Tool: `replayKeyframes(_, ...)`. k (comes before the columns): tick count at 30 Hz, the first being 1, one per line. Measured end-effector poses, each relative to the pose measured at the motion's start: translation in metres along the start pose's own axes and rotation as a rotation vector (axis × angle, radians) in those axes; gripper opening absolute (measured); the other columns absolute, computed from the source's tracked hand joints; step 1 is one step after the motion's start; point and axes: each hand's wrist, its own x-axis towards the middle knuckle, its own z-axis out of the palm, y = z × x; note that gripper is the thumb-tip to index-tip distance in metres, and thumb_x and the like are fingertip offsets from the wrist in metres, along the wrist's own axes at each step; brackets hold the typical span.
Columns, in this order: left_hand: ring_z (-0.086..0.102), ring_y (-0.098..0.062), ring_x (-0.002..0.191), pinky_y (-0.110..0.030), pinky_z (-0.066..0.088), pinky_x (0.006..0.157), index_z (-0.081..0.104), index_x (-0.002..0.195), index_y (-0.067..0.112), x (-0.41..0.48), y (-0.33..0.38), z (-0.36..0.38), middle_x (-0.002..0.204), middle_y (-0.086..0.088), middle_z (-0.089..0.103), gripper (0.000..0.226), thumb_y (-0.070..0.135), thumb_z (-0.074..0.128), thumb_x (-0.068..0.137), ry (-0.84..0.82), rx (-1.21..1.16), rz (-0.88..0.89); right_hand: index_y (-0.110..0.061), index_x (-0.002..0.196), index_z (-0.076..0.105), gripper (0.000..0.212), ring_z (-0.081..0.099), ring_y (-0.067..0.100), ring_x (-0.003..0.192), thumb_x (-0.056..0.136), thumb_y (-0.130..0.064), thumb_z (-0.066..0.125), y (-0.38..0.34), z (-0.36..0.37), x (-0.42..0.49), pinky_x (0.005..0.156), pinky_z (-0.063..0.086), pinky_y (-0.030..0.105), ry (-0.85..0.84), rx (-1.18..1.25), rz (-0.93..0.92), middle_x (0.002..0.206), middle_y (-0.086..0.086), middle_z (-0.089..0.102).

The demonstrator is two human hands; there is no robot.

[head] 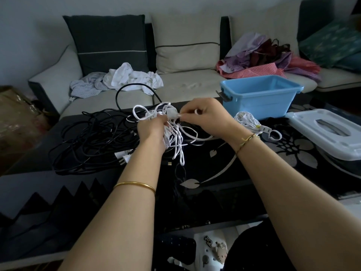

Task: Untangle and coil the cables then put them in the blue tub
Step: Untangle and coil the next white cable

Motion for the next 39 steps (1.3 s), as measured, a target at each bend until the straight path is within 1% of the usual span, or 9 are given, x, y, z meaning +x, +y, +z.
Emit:
replayKeyframes(6,0.05,-0.013,0.051,-0.023,0.044,0.053,0.055,0.071,0.009,0.009,-0.004,-0.013,0.065,-0.004,0.054,0.019,-0.002,0.062,0.085,0.061,-0.044,-0.062,-0.011,0.052,0.056,0.027,0.04,0.008,0.05,0.078,-0.002,0.055,0.003,-0.027,-0.007,0.052,0.032,0.021,0.056,0.287,0.197,0.052,0.0,0.05)
replayKeyframes(13,0.055,-0.015,0.055,-0.031,0.049,0.07,0.059,0.065,0.013,0.0,0.002,-0.005,0.056,-0.001,0.058,0.022,0.003,0.073,0.079,-0.154,0.111,0.084,-0.015,0.059,0.064,0.039,0.057,0.021,0.07,0.085,-0.038,0.047,0.015,-0.025,-0.009,0.067,0.039,0.031,-0.224,-0.57,0.62,0.065,-0.002,0.059)
replayKeyframes(16,0.056,-0.017,0.057,-0.034,0.051,0.072,0.06,0.064,0.014,-0.002,0.003,-0.002,0.052,0.001,0.059,0.023,0.002,0.074,0.077,-0.211,0.133,0.094,-0.009,0.078,0.069,0.054,0.063,0.028,0.09,0.093,-0.05,0.039,0.019,-0.015,-0.002,0.078,0.046,0.036,-0.092,-0.447,0.544,0.084,0.005,0.067)
replayKeyframes(19,0.06,-0.018,0.06,-0.033,0.055,0.071,0.062,0.069,0.013,-0.008,0.003,0.002,0.061,-0.002,0.063,0.02,-0.002,0.072,0.079,-0.311,0.147,0.107,-0.004,0.084,0.067,0.056,0.059,0.021,0.077,0.094,-0.053,0.042,0.007,-0.004,0.003,0.078,0.048,0.035,0.071,0.06,0.412,0.084,0.011,0.068)
replayKeyframes(22,0.057,-0.008,0.049,-0.019,0.049,0.049,0.062,0.073,0.01,-0.013,0.002,0.003,0.055,0.002,0.064,0.016,0.001,0.066,0.085,-0.392,0.129,0.08,0.002,0.091,0.068,0.035,0.064,0.03,0.073,0.091,-0.031,0.059,0.001,0.0,0.001,0.075,0.053,0.041,0.029,0.09,0.272,0.082,0.017,0.069)
replayKeyframes(26,0.055,-0.007,0.053,-0.017,0.047,0.049,0.061,0.076,0.011,-0.006,0.001,-0.005,0.057,0.004,0.068,0.017,0.011,0.06,0.093,-0.337,0.16,0.06,-0.001,0.094,0.065,0.012,0.059,0.019,0.051,0.092,-0.01,0.058,0.017,-0.002,0.003,0.063,0.057,0.036,-0.018,0.267,0.496,0.063,0.009,0.057)
replayKeyframes(31,0.052,-0.003,0.043,-0.016,0.045,0.047,0.061,0.077,0.01,-0.003,0.007,-0.017,0.052,0.005,0.066,0.017,0.01,0.058,0.094,-0.306,0.21,0.101,0.0,0.087,0.062,0.014,0.058,0.033,0.083,0.087,-0.012,0.054,0.051,-0.019,0.003,0.07,0.044,0.036,0.269,-0.109,0.689,0.082,0.015,0.056)
replayKeyframes(35,0.05,-0.005,0.043,-0.015,0.044,0.044,0.059,0.072,0.01,-0.002,0.01,-0.021,0.045,0.006,0.06,0.023,0.013,0.057,0.095,-0.299,0.287,0.101,-0.012,0.107,0.066,0.028,0.053,0.036,0.113,0.085,-0.014,0.049,0.056,-0.017,-0.01,0.087,0.045,0.037,0.089,-0.565,0.685,0.115,0.014,0.06)
replayKeyframes(39,0.047,-0.004,0.038,-0.014,0.04,0.04,0.056,0.07,0.01,-0.011,0.01,-0.013,0.053,0.001,0.053,0.025,0.013,0.056,0.095,-0.351,0.381,0.107,-0.019,0.108,0.067,0.032,0.06,0.019,0.097,0.081,-0.007,0.055,0.029,-0.005,0.0,0.086,0.05,0.033,-0.092,-0.233,0.334,0.113,0.009,0.067)
